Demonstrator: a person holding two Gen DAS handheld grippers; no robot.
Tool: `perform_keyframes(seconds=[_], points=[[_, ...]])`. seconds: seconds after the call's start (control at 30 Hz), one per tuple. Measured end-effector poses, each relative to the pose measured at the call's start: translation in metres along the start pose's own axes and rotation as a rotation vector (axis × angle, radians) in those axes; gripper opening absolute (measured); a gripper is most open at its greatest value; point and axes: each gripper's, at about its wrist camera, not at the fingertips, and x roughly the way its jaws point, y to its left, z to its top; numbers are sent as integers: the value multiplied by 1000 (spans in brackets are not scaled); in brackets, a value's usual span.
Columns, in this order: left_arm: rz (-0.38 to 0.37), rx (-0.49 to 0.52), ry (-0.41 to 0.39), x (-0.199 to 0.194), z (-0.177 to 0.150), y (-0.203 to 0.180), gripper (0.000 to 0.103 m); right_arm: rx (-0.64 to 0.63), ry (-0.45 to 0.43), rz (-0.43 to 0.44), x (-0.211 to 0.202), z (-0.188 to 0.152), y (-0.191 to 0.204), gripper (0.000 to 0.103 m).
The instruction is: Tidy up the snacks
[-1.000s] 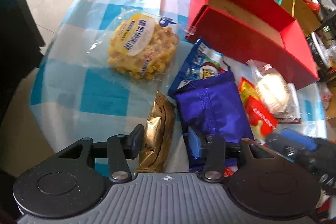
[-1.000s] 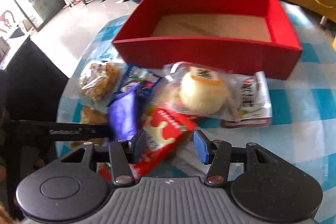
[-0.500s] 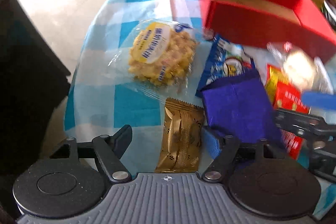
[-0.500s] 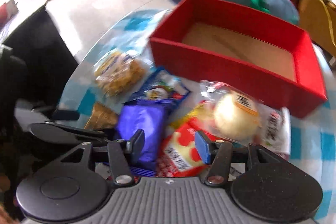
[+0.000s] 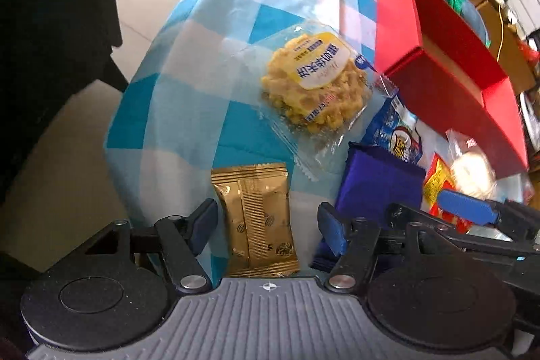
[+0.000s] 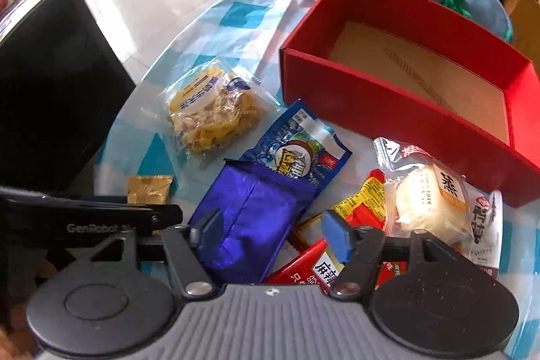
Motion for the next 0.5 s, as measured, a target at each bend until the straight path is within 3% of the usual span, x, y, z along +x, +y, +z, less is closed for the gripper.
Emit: perform_keyframes(seconds=[0.1, 0.17, 0.23, 0.4, 0.5], points=[[-16, -59, -1, -1, 0, 8, 66, 23, -3, 0, 2, 5, 8, 60], [-63, -135, 10, -2, 2, 20, 69, 24, -32, -2, -4, 8, 9, 60], [-105, -166, 22, -2, 3, 24, 72, 27, -77, -62, -16, 9, 1, 60], [-17, -7, -3, -1, -5, -5, 76, 68, -59, -130, -29, -6, -20, 60], [37, 63, -21, -1, -10, -19, 76, 108, -37, -122, -31, -23, -27, 60]])
